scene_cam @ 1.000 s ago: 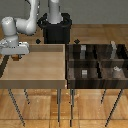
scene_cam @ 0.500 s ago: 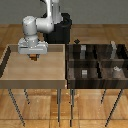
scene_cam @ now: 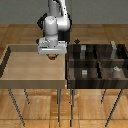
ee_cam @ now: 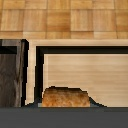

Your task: Place the loaf of bread into the appropriate compartment.

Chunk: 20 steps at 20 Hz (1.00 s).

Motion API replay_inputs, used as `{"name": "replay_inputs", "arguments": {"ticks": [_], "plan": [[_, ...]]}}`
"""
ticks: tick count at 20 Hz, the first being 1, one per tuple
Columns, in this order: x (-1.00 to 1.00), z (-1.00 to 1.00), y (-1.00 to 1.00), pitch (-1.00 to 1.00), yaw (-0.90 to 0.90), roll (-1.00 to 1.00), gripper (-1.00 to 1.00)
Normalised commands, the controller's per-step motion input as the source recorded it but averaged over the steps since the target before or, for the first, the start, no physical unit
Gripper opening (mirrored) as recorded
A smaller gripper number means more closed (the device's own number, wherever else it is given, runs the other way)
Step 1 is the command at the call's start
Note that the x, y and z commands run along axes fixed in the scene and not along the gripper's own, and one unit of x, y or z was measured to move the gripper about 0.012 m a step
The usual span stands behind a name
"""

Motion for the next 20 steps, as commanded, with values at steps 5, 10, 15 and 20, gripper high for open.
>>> {"name": "replay_inputs", "arguments": {"ticks": [5, 10, 15, 20], "plan": [[0.00, 0.00, 1.00, 0.00, 0.00, 0.00, -1.00], [0.00, 0.00, 1.00, 0.00, 0.00, 0.00, -1.00], [0.00, 0.00, 1.00, 0.00, 0.00, 0.00, -1.00], [0.00, 0.00, 0.20, 0.00, 0.00, 0.00, 1.00]]}}
